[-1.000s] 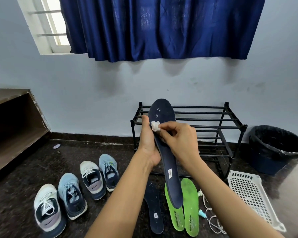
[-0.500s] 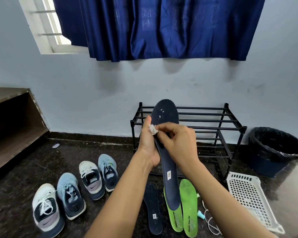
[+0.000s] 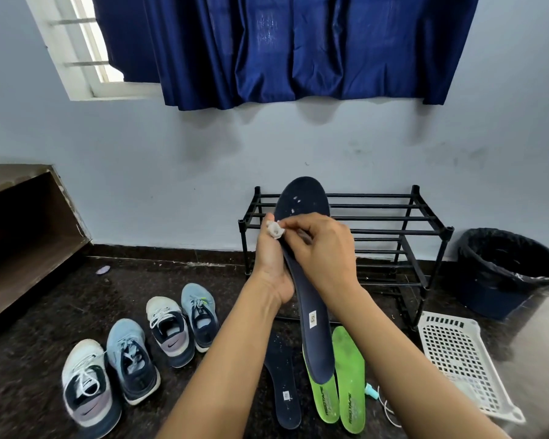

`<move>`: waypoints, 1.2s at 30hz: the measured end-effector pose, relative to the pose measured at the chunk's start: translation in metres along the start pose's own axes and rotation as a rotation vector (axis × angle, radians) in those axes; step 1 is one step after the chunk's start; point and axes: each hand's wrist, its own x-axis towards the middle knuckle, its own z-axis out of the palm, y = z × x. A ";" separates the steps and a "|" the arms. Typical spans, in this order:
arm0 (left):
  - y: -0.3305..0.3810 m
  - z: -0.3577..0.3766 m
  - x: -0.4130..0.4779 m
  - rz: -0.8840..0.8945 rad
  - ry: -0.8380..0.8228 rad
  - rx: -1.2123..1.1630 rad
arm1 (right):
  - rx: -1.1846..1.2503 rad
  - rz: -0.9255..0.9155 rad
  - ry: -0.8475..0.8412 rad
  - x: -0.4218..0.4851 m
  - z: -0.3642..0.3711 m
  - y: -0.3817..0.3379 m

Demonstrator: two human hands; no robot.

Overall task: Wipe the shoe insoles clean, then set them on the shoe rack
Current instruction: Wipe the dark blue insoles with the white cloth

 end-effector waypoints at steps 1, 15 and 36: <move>0.003 -0.003 0.001 -0.003 0.014 0.024 | 0.038 0.024 -0.049 -0.004 -0.001 0.001; 0.002 -0.008 0.002 -0.025 0.008 0.104 | 0.063 0.136 -0.091 -0.010 0.000 0.009; 0.003 0.001 0.003 0.000 -0.029 0.113 | -0.167 -0.008 0.033 -0.011 0.002 0.017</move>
